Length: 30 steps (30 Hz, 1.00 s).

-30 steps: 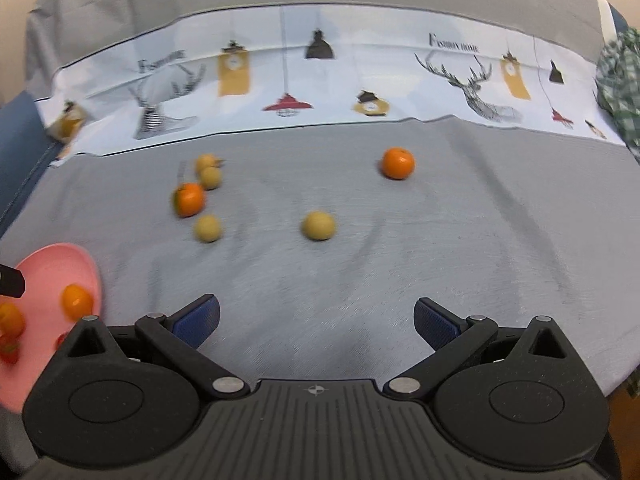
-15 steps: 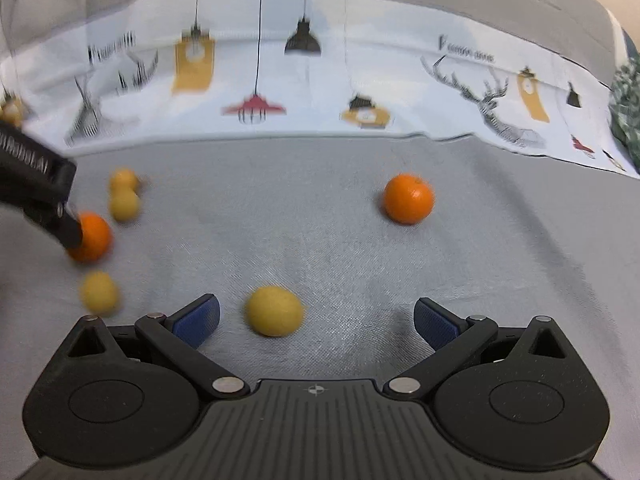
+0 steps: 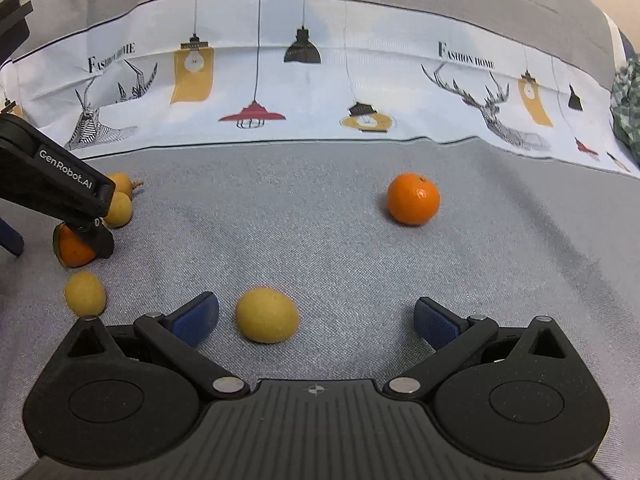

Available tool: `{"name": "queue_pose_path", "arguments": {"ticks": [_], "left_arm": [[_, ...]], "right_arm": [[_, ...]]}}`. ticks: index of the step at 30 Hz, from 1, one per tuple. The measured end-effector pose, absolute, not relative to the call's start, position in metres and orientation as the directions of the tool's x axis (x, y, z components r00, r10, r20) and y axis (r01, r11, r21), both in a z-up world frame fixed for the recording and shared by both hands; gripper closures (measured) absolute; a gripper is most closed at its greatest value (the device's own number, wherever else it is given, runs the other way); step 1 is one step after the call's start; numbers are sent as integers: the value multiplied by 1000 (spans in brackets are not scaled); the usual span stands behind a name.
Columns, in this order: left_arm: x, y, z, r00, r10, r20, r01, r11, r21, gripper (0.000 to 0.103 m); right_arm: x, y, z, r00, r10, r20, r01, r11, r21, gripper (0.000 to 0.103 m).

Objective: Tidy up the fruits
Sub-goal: 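Grasp a leafy orange with the left tool while the right tool grasps a yellow-green fruit, then carry the orange and yellow-green fruit toward the pink plate with both tools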

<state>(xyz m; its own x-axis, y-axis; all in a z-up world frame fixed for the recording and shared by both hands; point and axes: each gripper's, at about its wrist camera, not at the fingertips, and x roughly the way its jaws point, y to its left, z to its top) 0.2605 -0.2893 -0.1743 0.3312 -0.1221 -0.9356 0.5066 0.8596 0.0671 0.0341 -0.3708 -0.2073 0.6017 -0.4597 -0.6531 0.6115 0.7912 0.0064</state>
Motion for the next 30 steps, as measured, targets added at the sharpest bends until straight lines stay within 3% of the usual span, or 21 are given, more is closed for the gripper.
{"name": "queue_pose_path", "arguments": {"ticks": [1,2,3,4,17,30], "left_arm": [[259,-288,-169,339,-128,-932,496,866,62,39],[255,-287,-164,342,-137,-930,493,869,53,57],[253,-287,-160,341,-130,-931,488,871,57,61],[253,-285,-159,342,-122,-932,477,877,60,61],[170,-195,-77,404,-175,-898,476,878,43,61],[55,-56,-14,481,-151,-863,435,896,86,61]], "right_arm": [[31,-368,-204,612,-454,-647,604,797,12,19],[30,-364,-201,625,-445,-641,587,810,10,43],[29,-360,-200,636,-435,-637,567,824,3,66],[30,-356,-198,641,-431,-635,552,834,-9,73],[-35,-323,-120,680,-453,-577,544,839,-18,73],[-115,-206,-41,792,-221,-569,350,928,127,72]]}}
